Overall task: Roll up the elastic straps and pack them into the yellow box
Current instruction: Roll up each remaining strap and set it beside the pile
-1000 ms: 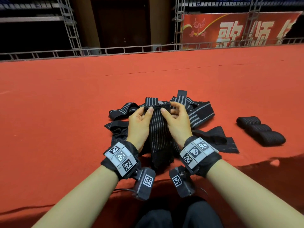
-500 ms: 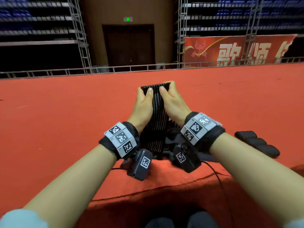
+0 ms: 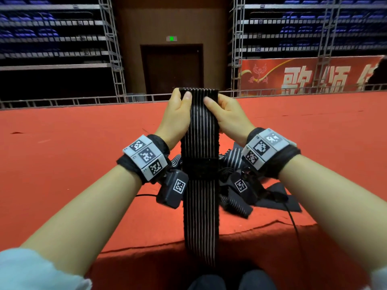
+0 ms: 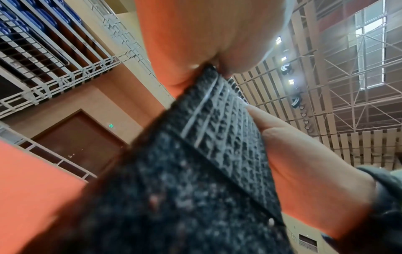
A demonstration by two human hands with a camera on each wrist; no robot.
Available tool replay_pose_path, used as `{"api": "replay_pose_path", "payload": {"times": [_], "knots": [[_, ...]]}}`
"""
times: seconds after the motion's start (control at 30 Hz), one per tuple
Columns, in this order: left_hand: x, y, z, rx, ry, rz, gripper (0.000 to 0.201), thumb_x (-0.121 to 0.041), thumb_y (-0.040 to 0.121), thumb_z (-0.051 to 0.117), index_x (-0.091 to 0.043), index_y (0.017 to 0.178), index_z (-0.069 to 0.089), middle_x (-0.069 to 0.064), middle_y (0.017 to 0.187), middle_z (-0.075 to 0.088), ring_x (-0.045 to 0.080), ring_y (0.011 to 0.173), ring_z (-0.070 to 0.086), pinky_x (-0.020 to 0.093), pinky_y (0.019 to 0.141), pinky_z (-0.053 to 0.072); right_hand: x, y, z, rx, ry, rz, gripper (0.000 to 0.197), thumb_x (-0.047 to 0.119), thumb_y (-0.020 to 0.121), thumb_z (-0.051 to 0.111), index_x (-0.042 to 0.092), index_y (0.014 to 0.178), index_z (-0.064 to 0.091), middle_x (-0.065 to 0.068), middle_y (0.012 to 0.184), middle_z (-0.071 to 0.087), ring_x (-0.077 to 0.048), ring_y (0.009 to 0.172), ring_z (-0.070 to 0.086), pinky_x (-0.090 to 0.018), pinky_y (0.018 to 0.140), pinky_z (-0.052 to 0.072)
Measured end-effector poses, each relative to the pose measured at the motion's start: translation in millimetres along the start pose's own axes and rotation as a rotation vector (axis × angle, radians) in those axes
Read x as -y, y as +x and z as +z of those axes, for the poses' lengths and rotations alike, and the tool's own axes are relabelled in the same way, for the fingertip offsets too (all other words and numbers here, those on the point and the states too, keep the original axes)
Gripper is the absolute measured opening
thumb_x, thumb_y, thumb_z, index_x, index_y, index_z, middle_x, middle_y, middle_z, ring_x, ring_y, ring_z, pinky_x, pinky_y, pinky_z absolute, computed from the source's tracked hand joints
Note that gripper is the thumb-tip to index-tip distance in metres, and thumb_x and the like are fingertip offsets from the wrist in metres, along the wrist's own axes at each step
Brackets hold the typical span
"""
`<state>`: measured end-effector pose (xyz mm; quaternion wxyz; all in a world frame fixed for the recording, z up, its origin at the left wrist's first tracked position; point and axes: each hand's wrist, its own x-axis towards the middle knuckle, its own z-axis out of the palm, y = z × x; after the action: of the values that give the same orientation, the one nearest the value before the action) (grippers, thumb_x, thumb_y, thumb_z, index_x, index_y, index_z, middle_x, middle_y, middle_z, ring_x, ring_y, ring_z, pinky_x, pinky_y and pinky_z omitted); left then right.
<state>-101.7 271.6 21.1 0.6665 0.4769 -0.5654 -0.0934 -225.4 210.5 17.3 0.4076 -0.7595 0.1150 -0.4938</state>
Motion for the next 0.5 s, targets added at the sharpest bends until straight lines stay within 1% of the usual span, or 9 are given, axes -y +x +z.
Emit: {"api": "replay_pose_path", "payload": {"times": [0.07, 0.1, 0.17, 0.27, 0.33, 0.37, 0.4, 0.47, 0.5], "knots": [[9.9, -6.3, 1.9, 0.030, -0.026, -0.052, 0.019, -0.024, 0.104, 0.034, -0.013, 0.106, 0.049, 0.002, 0.103, 0.059, 0.015, 0.098, 0.060, 0.036, 0.090, 0.051, -10.9, -7.0, 3.3, -0.004, 0.014, -0.008, 0.018, 0.012, 0.102, 0.045, 0.015, 0.092, 0.060, 0.012, 0.070, 0.064, 0.004, 0.058, 0.060, -0.011, 0.051, 0.044], [16.5, -10.2, 2.3, 0.051, -0.027, -0.085, 0.020, -0.025, 0.104, 0.034, -0.012, 0.110, 0.049, 0.002, 0.106, 0.059, 0.015, 0.100, 0.060, 0.036, 0.091, 0.050, -19.9, -10.3, 4.5, -0.013, 0.016, 0.001, 0.018, 0.012, 0.102, 0.045, 0.017, 0.094, 0.061, 0.008, 0.079, 0.066, 0.003, 0.065, 0.062, -0.014, 0.058, 0.047], [34.6, -20.9, 1.8, 0.095, -0.001, -0.159, 0.024, -0.027, 0.104, 0.035, -0.009, 0.116, 0.045, 0.003, 0.109, 0.057, 0.014, 0.100, 0.058, 0.037, 0.092, 0.049, -41.4, -19.6, 7.9, -0.013, 0.022, 0.051, 0.020, 0.011, 0.101, 0.045, 0.019, 0.095, 0.062, 0.003, 0.088, 0.066, -0.001, 0.076, 0.064, -0.019, 0.071, 0.051], [72.3, -42.2, 0.4, 0.143, 0.066, -0.262, 0.024, -0.031, 0.103, 0.036, -0.011, 0.114, 0.042, 0.003, 0.108, 0.056, 0.017, 0.102, 0.056, 0.043, 0.096, 0.047, -80.0, -40.1, 16.5, 0.017, 0.011, 0.149, 0.019, 0.013, 0.101, 0.045, 0.019, 0.098, 0.062, 0.005, 0.091, 0.067, 0.000, 0.080, 0.063, -0.020, 0.076, 0.050], [95.1, -58.6, 0.1, 0.169, 0.080, -0.339, 0.022, -0.032, 0.102, 0.038, -0.012, 0.110, 0.043, 0.004, 0.106, 0.056, 0.020, 0.103, 0.056, 0.045, 0.096, 0.046, -104.7, -58.1, 21.0, 0.041, 0.020, 0.232, 0.017, 0.016, 0.101, 0.046, 0.016, 0.099, 0.063, 0.002, 0.093, 0.068, -0.006, 0.083, 0.064, -0.023, 0.079, 0.051], [107.2, -67.4, -0.1, 0.174, 0.064, -0.382, 0.019, -0.029, 0.102, 0.040, -0.012, 0.110, 0.044, 0.003, 0.104, 0.056, 0.019, 0.102, 0.056, 0.042, 0.094, 0.047, -118.1, -66.8, 23.2, 0.052, 0.030, 0.280, 0.017, 0.017, 0.101, 0.046, 0.015, 0.099, 0.063, -0.002, 0.095, 0.068, -0.010, 0.086, 0.064, -0.028, 0.081, 0.051], [119.7, -76.3, 0.7, 0.180, 0.030, -0.425, 0.013, -0.024, 0.102, 0.042, -0.013, 0.109, 0.045, 0.002, 0.101, 0.057, 0.017, 0.097, 0.058, 0.037, 0.089, 0.049, -132.7, -74.5, 25.2, 0.054, 0.046, 0.326, 0.017, 0.018, 0.101, 0.047, 0.014, 0.099, 0.064, -0.004, 0.096, 0.069, -0.012, 0.087, 0.064, -0.032, 0.083, 0.051], [139.1, -93.4, 2.1, 0.187, -0.019, -0.495, 0.005, -0.018, 0.101, 0.045, -0.016, 0.103, 0.050, 0.000, 0.089, 0.060, 0.009, 0.078, 0.061, 0.026, 0.067, 0.052, -156.6, -87.7, 28.6, 0.024, 0.064, 0.400, 0.018, 0.018, 0.100, 0.049, 0.012, 0.096, 0.065, -0.006, 0.095, 0.069, -0.014, 0.086, 0.064, -0.035, 0.082, 0.050], [148.8, -100.1, 2.5, 0.178, -0.016, -0.519, 0.006, -0.017, 0.100, 0.047, -0.015, 0.098, 0.052, 0.000, 0.083, 0.061, 0.007, 0.069, 0.060, 0.022, 0.058, 0.048, -166.3, -92.2, 30.4, 0.004, 0.069, 0.438, 0.018, 0.019, 0.100, 0.050, 0.011, 0.094, 0.065, -0.007, 0.094, 0.069, -0.014, 0.084, 0.064, -0.034, 0.081, 0.049]]}}
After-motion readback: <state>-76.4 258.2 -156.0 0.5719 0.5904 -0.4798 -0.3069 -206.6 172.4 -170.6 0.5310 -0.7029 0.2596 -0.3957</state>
